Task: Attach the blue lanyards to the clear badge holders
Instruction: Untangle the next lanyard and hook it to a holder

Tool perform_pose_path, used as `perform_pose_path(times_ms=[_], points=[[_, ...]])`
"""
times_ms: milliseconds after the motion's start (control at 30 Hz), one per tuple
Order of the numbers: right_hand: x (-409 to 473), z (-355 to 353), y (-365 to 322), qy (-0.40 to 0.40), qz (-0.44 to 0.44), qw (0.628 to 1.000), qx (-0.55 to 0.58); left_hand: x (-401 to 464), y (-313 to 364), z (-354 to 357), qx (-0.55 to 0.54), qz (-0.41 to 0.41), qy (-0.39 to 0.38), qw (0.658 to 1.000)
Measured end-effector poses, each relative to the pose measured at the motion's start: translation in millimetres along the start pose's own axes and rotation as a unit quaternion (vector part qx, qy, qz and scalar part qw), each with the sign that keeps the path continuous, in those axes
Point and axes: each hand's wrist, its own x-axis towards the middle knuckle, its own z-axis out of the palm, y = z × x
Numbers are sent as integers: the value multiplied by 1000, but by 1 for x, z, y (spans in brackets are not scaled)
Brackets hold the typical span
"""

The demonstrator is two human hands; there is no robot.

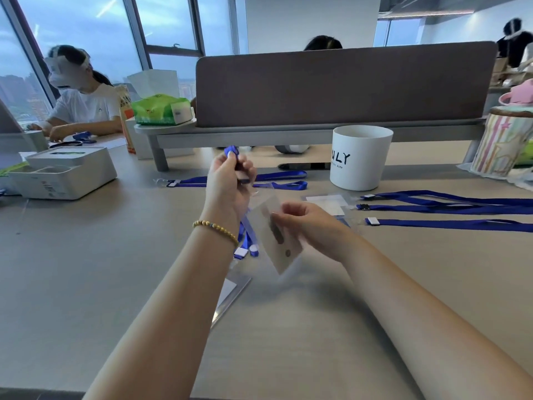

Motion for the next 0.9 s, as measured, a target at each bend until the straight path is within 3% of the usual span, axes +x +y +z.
perform_pose_path(times_ms=[100,233,300,500,633,733,800,900], points=[[-4,-13,7,58,26,998,27,0,-21,-21,35,-72,31,996],[-1,-15,11,87,49,995,4,-2,-38,-46,262,-154,2,953],[0,-10,10,87,51,995,-18,-3,-37,-51,320,-161,-19,934],[-5,-11,6,2,68,998,-7,-8,-25,-49,256,-90,-9,962],[-10,-13,2,-83,136,984,-74,-9,-19,-48,245,-49,35,968],[-15,-16,-3,-134,163,966,-152,-11,-21,-45,292,-48,26,955],[-17,-19,-6,-114,160,966,-168,-13,-24,-43,313,-62,-5,948],[-13,-21,-6,25,61,977,-205,-14,-26,-41,369,-91,-41,924]])
